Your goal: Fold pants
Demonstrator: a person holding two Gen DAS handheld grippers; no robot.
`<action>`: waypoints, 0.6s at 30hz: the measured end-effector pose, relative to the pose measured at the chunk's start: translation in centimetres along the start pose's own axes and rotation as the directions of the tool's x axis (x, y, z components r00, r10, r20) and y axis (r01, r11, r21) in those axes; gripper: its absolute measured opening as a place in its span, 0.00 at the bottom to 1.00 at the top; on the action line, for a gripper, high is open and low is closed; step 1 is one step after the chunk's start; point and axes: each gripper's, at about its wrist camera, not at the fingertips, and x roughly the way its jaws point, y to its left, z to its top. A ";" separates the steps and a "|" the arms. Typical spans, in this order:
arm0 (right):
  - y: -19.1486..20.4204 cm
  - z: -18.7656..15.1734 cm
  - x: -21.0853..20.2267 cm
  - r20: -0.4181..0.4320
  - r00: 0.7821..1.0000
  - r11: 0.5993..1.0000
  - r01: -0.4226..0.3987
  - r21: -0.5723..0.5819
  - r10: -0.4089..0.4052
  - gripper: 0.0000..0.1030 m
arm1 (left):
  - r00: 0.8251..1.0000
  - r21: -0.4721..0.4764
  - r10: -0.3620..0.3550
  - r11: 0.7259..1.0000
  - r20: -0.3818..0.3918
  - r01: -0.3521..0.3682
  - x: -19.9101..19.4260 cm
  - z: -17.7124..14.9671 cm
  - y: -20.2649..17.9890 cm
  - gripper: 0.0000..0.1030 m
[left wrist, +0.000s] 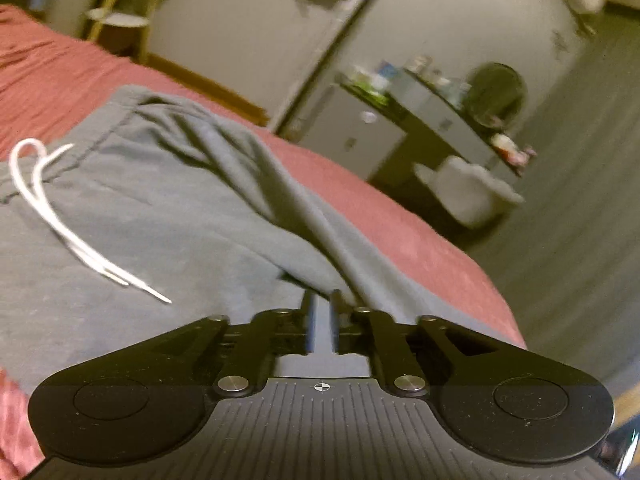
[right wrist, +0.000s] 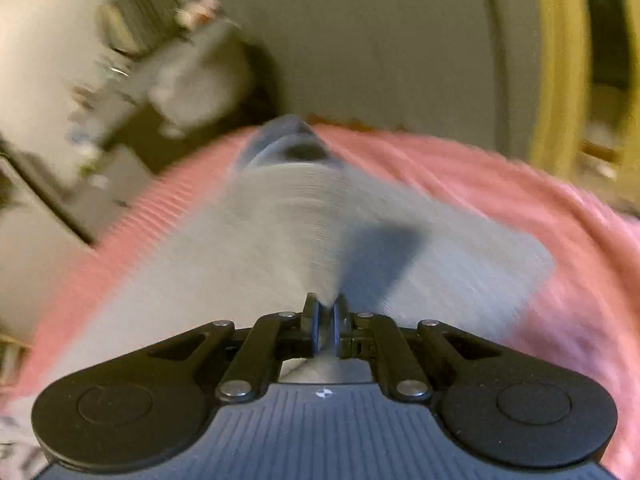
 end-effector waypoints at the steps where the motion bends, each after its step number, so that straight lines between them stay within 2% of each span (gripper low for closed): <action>1: 0.0 -0.7 0.1 0.001 1.000 0.999 0.031 0.029 -0.031 0.10 | 1.000 -0.013 -0.003 1.000 0.007 0.003 0.4 0.6 0.1 0.47; 2: 0.2 -1.2 -0.1 0.023 0.998 0.995 0.052 0.081 -0.054 0.13 | 1.000 -0.031 0.012 0.999 0.010 -0.012 1.0 1.3 0.1 0.60; 3: 0.5 -1.3 -0.2 0.039 0.997 0.989 0.065 0.129 -0.071 0.16 | 0.999 -0.039 0.036 0.999 0.017 -0.035 1.9 2.3 0.0 0.61; 4: 1.1 -1.6 -0.2 0.057 0.995 0.981 0.071 0.183 -0.083 0.27 | 0.999 -0.022 0.044 0.999 0.019 -0.043 2.8 3.3 -0.3 0.62; 5: 1.7 -1.9 -0.2 0.066 0.994 0.975 0.072 0.211 -0.087 0.46 | 0.998 -0.013 0.070 0.997 0.006 -0.070 4.0 4.5 -0.6 0.62; 8: 4.1 -3.2 0.4 0.066 0.991 0.957 0.095 0.274 -0.117 0.78 | 0.993 -0.014 0.113 0.994 -0.020 -0.113 7.6 7.8 -1.0 0.70; 9: 4.8 -3.6 0.6 0.087 0.989 0.961 0.095 0.260 -0.121 0.81 | 0.992 -0.013 0.122 0.992 -0.035 -0.122 8.9 8.6 -1.2 0.72; 12: 6.6 -4.8 2.0 0.126 0.986 0.989 0.100 0.110 -0.114 0.91 | 0.981 -0.028 0.165 0.985 -0.102 -0.168 13.2 10.4 -1.0 0.72; 14: 7.1 -5.2 2.9 0.150 0.982 0.993 0.116 0.028 -0.118 0.98 | 0.966 -0.028 0.206 0.977 -0.155 -0.212 16.0 10.8 -0.6 0.66; 15: 7.5 -5.3 3.4 0.158 0.980 0.992 0.127 -0.017 -0.123 0.98 | 0.959 -0.023 0.219 0.974 -0.177 -0.227 17.1 10.9 -0.4 0.63; 16: 7.9 -5.2 3.7 0.155 0.978 0.989 0.145 -0.039 -0.137 0.98 | 0.954 -0.017 0.226 0.972 -0.198 -0.234 18.2 10.9 -0.3 0.54; 18: 8.3 -4.9 4.0 0.155 0.978 0.986 0.152 -0.062 -0.141 0.98 | 0.945 -0.029 0.232 0.969 -0.231 -0.245 19.8 10.7 0.0 0.50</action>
